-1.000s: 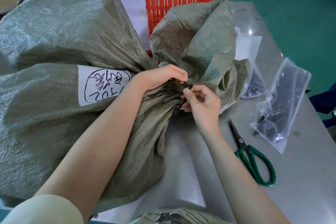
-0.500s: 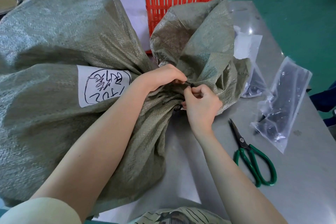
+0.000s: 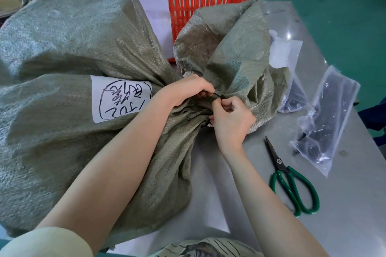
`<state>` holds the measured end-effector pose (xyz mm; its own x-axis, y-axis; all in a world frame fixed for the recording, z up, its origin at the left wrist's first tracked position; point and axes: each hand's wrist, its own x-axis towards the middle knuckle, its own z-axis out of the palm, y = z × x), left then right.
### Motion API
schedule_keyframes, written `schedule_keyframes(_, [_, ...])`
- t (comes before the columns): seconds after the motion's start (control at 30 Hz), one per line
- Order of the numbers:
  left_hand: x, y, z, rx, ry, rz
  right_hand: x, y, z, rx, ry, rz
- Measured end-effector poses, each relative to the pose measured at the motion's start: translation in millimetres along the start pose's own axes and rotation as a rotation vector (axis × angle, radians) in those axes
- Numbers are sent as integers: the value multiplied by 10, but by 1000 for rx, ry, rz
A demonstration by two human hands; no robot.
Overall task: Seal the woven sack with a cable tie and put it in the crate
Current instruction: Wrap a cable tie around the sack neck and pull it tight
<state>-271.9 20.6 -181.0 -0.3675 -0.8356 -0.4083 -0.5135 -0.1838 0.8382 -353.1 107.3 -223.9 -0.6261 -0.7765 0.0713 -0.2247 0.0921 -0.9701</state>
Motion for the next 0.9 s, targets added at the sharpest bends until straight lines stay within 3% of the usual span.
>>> schedule_keyframes(0.7, [-14,10,29,33,48,-47,82,130,78,-73,39,-70])
schedule_keyframes(0.9, [3,-5,22,42,49,-40,77,117,52,-169,78,-195])
